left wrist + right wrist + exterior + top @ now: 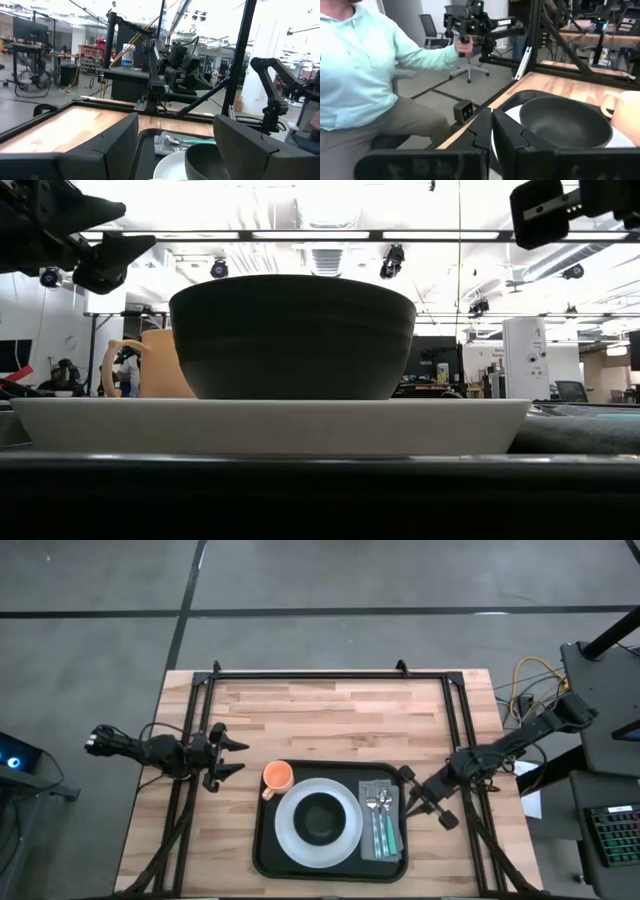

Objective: Set up tray
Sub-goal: Return to Home Position

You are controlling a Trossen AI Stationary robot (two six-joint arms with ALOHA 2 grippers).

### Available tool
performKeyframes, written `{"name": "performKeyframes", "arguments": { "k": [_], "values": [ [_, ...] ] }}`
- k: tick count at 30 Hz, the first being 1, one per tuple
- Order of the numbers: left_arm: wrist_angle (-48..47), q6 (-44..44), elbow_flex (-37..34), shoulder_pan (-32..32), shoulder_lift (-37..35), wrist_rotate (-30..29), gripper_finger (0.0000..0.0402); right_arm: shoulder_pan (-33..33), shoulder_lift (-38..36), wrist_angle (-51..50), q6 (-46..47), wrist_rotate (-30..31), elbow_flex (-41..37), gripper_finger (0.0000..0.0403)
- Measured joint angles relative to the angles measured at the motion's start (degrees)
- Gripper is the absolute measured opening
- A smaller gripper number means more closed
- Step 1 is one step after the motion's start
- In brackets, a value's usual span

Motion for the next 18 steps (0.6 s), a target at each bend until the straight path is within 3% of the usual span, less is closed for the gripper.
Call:
{"name": "performKeyframes", "arguments": {
  "k": [8,18],
  "values": [
    [0.1,-2.3,0.0,0.0,-0.9,0.0,0.0238,-0.3,-2.8,13.0,0.2,-1.0,-7.8,0.0008],
    [0.2,-1.3,0.0,0.0,-1.2,0.0,0.0238,-0.6,-10.4,12.4,2.7,-1.0,-14.4,0.0008]
  ]
}}
